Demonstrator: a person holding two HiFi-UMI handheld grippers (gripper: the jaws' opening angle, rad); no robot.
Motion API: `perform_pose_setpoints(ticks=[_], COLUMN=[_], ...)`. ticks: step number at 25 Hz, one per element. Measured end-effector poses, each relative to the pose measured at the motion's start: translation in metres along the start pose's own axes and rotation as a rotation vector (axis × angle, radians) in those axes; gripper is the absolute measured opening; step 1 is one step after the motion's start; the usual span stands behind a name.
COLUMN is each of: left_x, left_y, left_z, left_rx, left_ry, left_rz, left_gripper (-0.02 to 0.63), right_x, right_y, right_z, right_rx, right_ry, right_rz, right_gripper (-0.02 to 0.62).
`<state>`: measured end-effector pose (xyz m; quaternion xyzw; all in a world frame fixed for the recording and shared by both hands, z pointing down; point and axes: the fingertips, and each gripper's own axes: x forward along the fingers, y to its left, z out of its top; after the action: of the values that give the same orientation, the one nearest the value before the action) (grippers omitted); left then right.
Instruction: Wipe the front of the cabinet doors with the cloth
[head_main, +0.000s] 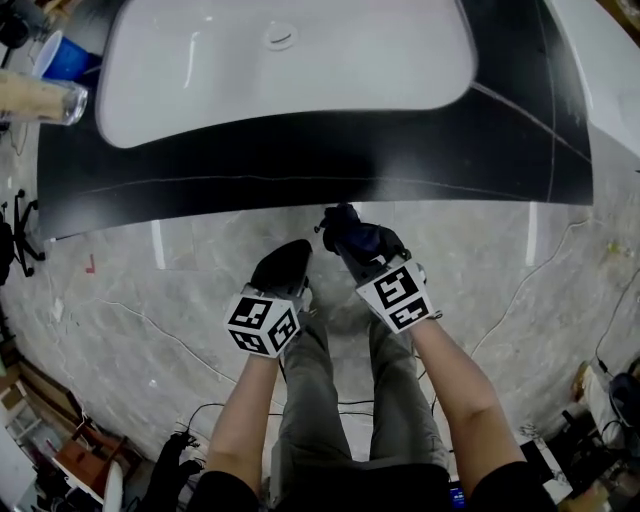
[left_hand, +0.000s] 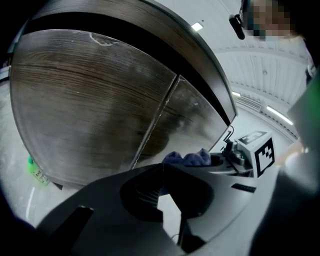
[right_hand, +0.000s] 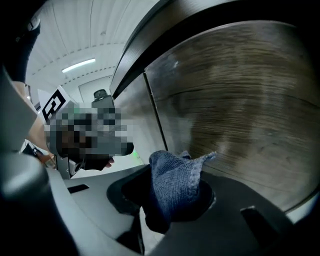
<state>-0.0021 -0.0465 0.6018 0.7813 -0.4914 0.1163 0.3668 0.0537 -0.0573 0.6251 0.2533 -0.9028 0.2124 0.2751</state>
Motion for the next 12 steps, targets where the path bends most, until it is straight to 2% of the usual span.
perform_pose_setpoints(ticks=[7, 12], left_x=[-0.009, 0.002], left_y=[0.027, 0.026], left_z=[-0.011, -0.014], left_rx=[-0.01, -0.02], left_ry=[0.01, 0.016], left_rz=[0.031, 0.032], left_gripper=[0.014, 0.014], right_x=[0.031, 0.033], right_y=[0.007, -0.006], right_z=[0.009, 0.001], right_rx=[-0.024, -0.029], right_ry=[0.005, 0.018], right_rz=[0.018, 0.006], right_gripper=[0.109, 0.109])
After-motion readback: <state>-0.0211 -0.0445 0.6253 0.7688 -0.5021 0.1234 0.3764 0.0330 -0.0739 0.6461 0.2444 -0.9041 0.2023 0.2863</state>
